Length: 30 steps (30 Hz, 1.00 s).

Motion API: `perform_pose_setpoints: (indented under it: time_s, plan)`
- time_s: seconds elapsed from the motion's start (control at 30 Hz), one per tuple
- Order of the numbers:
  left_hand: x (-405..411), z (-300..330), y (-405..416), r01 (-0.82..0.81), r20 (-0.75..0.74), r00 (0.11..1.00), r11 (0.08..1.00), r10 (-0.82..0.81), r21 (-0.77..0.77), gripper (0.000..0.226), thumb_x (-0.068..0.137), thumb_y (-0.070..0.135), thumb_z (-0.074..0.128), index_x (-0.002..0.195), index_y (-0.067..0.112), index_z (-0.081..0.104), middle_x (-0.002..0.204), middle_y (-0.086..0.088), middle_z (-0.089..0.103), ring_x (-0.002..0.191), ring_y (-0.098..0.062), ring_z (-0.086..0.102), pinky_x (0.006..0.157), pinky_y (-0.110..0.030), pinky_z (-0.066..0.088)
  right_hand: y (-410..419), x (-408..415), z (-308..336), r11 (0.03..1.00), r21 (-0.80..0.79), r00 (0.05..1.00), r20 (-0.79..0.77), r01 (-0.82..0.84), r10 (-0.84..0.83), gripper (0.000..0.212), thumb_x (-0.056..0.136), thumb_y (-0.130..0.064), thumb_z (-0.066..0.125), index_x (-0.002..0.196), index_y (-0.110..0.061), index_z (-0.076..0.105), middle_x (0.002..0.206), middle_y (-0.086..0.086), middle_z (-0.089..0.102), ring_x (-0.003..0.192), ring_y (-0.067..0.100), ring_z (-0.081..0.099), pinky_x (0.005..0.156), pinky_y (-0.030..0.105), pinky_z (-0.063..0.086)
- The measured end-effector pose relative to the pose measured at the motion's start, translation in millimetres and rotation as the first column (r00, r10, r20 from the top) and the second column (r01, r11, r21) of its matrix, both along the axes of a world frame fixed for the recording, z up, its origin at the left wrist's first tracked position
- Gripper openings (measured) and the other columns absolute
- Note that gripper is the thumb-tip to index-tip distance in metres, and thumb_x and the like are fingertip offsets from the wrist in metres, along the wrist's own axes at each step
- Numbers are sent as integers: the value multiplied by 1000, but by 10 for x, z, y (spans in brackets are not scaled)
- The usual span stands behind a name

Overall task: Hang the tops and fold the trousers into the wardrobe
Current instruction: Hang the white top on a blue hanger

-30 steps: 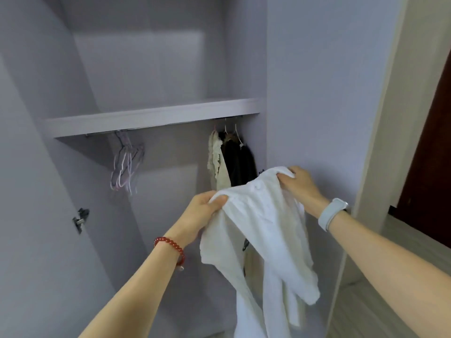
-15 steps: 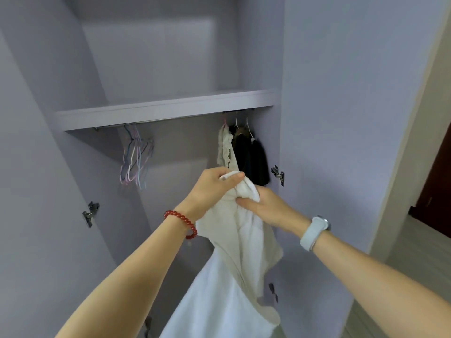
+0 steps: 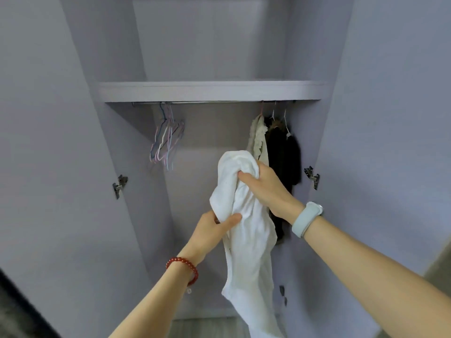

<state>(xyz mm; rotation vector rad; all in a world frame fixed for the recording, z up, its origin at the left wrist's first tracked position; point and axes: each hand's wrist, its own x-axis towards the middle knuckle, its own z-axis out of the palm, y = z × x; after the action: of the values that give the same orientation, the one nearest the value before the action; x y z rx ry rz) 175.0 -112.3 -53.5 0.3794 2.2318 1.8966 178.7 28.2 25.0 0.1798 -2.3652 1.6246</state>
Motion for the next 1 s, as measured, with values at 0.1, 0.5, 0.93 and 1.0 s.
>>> perform_pose_setpoints:
  time_s: [0.1, 0.5, 0.93, 1.0]
  plan:
    - [-251, -38, -158, -53, -4, 999, 999, 53, 0, 13, 89, 20, 62, 101, 19, 65, 105, 0, 70, 97, -17, 66, 90, -39, 52, 107, -176, -107, 995, -86, 999, 1, -52, 52, 17, 94, -14, 49, 96, -28, 56, 99, -6, 63, 93, 7, 59, 83, 22, 47]
    - [-1925, 325, -1296, -403, -127, 909, 915, 397, -18, 14, 90, 12, 59, 100, 2, 59, 85, -6, 63, 76, -21, 59, 65, -27, 49, -7, -1925, -586, 968, -164, 871, 428, -188, 241, 30, 87, 3, 49, 106, -16, 60, 103, 5, 63, 94, 19, 57, 78, 31, 41]
    - [-3115, 255, -2030, -648, -93, 761, 755, 642, -95, 12, 87, 13, 59, 81, 7, 51, 76, -7, 48, 71, -18, 44, 57, -25, 33, -1762, -4244, -817, 937, -350, 892, 422, -5, 162, 12, 95, -16, 49, 97, -7, 57, 86, 7, 53, 69, 16, 48, 64, 26, 43]
    - [-3137, 207, -2084, -655, -62, 755, 748, 653, -103, 9, 86, 10, 59, 82, 6, 51, 79, -9, 49, 73, -19, 45, 58, -27, 34, -1853, -4398, -852, 950, -312, 903, 412, 13, 123, 23, 95, -17, 50, 74, -10, 53, 70, 5, 49, 59, 15, 44, 55, 24, 36]
